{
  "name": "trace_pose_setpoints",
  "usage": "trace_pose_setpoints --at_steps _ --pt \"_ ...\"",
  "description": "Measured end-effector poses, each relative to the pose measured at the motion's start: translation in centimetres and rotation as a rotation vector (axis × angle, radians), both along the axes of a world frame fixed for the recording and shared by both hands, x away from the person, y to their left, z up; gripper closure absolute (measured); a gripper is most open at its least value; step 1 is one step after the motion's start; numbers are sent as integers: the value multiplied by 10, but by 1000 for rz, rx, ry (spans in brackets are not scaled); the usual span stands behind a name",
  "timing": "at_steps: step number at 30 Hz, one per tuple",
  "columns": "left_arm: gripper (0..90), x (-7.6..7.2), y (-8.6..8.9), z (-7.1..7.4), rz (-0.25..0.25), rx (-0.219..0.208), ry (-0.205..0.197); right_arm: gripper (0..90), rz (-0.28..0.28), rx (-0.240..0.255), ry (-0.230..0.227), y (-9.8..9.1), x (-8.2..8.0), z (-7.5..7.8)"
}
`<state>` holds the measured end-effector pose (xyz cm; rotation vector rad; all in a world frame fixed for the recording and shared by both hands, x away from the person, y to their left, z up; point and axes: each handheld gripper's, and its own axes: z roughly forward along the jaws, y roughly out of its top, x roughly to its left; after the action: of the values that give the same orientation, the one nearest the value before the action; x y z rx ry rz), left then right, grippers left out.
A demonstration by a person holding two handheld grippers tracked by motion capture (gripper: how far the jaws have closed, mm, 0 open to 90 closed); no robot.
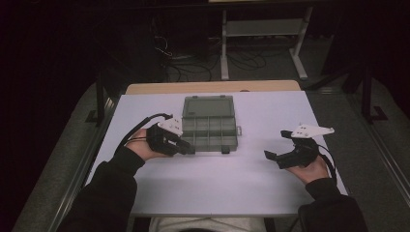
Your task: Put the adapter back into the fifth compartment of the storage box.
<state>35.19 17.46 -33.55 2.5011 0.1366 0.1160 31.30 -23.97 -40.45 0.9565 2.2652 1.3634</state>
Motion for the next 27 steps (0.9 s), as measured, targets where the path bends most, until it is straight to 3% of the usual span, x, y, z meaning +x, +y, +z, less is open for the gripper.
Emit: trace_pose_setpoints --at_steps 14,27 --pt "765 16 1 14 21 -4 -6 0 5 1 6 0 0 -1" --pt "765 39 -3 23 71 -2 -12 0 8 2 6 0 0 -1"
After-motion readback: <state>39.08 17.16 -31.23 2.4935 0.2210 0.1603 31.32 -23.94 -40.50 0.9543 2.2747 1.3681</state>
